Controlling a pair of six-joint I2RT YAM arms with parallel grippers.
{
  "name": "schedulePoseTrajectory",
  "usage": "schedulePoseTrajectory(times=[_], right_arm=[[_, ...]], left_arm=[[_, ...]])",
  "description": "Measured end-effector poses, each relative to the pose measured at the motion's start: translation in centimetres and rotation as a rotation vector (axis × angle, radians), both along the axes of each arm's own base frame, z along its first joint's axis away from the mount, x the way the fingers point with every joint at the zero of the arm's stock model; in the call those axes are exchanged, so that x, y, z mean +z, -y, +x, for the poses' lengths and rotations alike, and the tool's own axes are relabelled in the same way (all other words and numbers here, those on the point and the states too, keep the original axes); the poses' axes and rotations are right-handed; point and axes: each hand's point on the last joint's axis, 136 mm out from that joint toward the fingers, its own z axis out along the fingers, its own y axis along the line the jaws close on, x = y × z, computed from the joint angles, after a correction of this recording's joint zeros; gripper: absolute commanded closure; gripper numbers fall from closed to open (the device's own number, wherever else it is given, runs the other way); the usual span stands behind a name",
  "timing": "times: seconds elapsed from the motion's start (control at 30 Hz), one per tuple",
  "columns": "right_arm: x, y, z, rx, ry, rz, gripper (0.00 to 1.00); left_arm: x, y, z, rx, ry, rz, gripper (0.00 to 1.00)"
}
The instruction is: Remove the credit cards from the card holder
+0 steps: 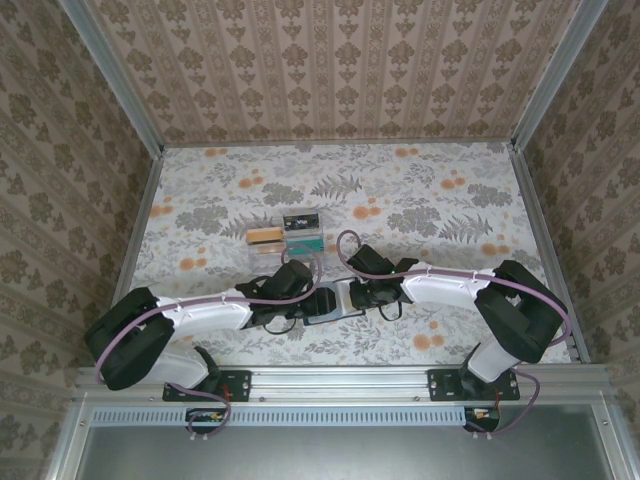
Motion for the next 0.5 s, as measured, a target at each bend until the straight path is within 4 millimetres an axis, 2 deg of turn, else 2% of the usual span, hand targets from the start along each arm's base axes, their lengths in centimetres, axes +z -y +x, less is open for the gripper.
schedulePoseTrajectory(times=[0.5], right_arm=[[0.0,0.0,0.0,0.000,-0.001,-0.001,0.78]], left_arm=[[1.4,0.4,-0.3,-0.021,0.026,-0.044,0.38]])
